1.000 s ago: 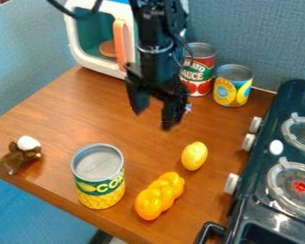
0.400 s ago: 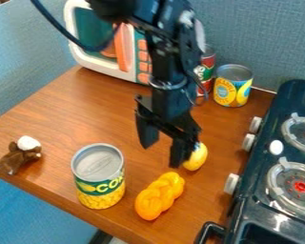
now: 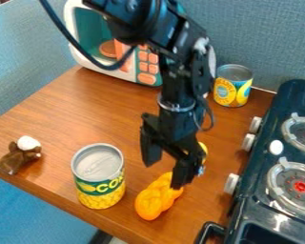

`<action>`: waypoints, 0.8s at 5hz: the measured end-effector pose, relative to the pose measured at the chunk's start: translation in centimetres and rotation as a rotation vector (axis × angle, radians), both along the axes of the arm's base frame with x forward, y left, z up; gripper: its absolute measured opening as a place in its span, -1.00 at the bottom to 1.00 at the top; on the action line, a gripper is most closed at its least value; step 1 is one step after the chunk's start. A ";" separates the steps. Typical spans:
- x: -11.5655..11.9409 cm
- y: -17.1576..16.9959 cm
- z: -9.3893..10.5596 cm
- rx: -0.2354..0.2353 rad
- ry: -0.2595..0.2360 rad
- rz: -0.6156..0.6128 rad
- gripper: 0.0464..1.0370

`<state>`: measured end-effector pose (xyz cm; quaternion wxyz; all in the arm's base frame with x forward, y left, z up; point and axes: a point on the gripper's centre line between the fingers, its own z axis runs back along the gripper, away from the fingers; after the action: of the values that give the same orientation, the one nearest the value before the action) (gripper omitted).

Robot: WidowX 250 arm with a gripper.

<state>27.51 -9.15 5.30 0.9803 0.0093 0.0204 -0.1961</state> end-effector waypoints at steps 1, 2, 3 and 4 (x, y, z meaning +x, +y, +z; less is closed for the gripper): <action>-0.6 0.1 -1.4 0.047 0.056 0.009 0.93; -0.7 0.2 -1.8 0.068 0.063 0.030 0.93; -1.1 -0.1 -2.9 0.090 0.096 0.027 0.93; -1.3 -0.2 -3.8 0.100 0.117 0.044 0.93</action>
<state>26.25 -9.36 1.51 0.9798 0.0462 0.0878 -0.1736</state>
